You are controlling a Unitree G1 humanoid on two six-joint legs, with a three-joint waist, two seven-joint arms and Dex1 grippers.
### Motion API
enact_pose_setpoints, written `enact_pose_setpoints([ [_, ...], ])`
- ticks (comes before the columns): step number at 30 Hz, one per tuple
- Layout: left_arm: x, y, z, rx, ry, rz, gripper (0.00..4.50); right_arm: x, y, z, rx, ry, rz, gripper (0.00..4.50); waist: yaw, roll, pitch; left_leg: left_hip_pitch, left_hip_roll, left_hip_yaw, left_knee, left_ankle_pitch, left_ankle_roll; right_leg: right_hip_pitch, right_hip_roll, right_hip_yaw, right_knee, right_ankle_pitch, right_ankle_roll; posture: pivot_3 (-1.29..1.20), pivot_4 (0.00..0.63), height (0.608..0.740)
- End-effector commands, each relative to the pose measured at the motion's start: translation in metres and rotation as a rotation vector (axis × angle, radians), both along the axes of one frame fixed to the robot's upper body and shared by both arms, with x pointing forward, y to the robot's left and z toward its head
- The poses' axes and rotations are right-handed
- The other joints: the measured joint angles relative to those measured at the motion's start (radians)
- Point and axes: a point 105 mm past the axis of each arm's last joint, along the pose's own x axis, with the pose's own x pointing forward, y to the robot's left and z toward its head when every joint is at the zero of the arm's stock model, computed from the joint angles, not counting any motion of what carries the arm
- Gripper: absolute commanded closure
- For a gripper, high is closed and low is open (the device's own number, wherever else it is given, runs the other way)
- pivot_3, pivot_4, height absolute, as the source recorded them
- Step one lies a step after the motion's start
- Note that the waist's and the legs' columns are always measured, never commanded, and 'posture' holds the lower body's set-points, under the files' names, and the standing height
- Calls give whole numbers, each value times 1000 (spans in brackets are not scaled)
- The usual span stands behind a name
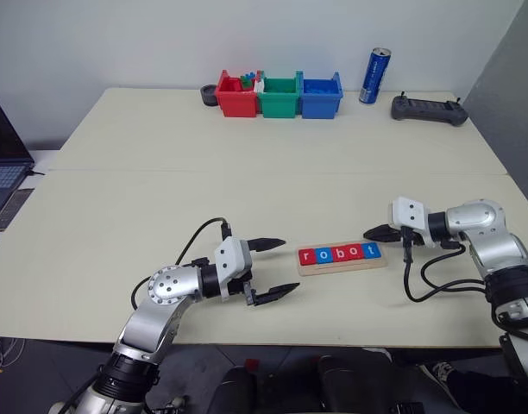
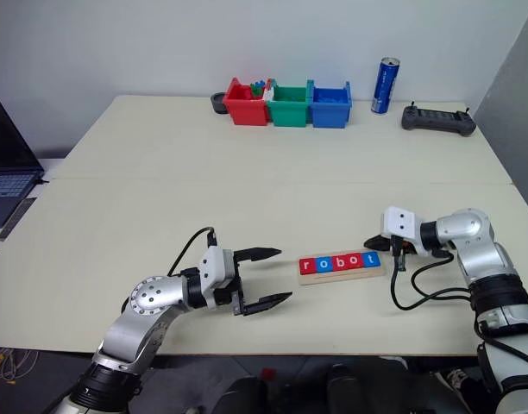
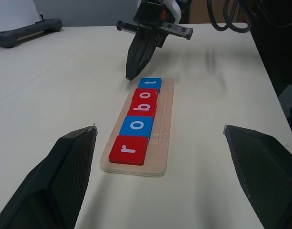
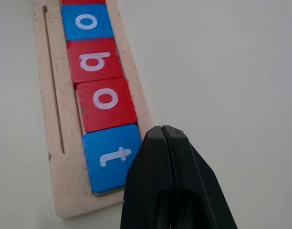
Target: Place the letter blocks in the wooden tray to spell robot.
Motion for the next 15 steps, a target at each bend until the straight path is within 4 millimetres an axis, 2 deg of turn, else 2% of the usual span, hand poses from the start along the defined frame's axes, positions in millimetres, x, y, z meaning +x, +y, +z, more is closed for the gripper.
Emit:
enact_pose_setpoints([
  [1,-2,0,13,-17,-51,-4,0,-1,-2,7,-38,-42,30,4474,-1,0,0,0,0,0,0,0,0,0,0,0,0,0,0,0,150,740],
  [8,-2,0,13,-18,-50,-5,0,-4,-2,9,-28,-36,34,4474,0,0,0,0,0,0,0,0,0,0,0,0,0,0,0,0,150,740],
  [12,2,5,16,-16,-63,16,0,-5,-2,28,44,-47,-5,4474,0,0,0,0,0,0,0,0,0,0,0,0,0,0,0,0,150,740],
  [15,6,10,16,-15,-59,36,0,-14,-2,38,96,-25,-25,4474,2,0,0,0,0,-1,0,0,0,0,0,0,0,0,0,0,150,740],
])
